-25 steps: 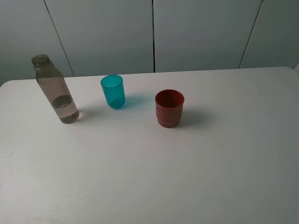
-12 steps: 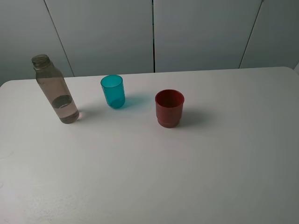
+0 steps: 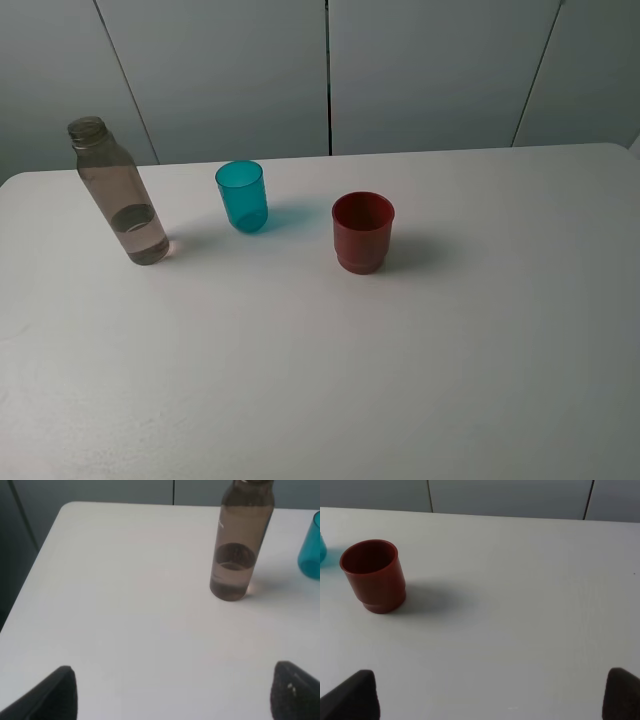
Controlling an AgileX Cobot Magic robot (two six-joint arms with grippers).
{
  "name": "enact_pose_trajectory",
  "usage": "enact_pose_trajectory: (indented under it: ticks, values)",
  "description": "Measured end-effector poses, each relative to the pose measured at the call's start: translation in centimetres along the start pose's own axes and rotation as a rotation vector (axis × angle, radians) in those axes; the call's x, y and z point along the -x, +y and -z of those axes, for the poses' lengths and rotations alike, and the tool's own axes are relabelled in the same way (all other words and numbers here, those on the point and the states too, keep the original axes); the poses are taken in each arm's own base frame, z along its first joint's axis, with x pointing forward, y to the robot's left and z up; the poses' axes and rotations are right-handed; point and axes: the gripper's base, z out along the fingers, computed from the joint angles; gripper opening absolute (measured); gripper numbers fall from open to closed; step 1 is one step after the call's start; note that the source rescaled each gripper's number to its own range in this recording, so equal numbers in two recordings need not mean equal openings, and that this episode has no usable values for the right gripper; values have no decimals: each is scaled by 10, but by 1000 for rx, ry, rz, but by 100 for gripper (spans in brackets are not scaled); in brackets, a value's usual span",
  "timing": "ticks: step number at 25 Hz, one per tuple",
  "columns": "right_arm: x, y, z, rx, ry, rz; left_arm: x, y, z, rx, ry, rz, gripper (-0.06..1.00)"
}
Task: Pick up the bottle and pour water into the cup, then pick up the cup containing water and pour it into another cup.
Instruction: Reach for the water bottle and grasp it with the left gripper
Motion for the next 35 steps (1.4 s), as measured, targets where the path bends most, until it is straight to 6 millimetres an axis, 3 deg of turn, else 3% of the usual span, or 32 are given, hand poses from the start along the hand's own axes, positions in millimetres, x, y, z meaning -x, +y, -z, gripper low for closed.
enact_pose_trajectory:
  ticks: [7, 20, 23, 28, 35]
  values:
    - [0, 0, 0, 0, 0, 0, 30, -2, 16, -32, -143, -24, 98]
    - [0, 0, 0, 0, 0, 0, 70, -24, -52, -39, 34, -147, 98]
    - [0, 0, 0, 0, 0, 0, 67, -29, -72, -53, 51, -164, 98]
    - [0, 0, 0, 0, 0, 0, 45, -37, -107, -89, 72, -189, 98]
    - [0, 0, 0, 0, 0, 0, 23, -44, -128, -155, 6, -93, 98]
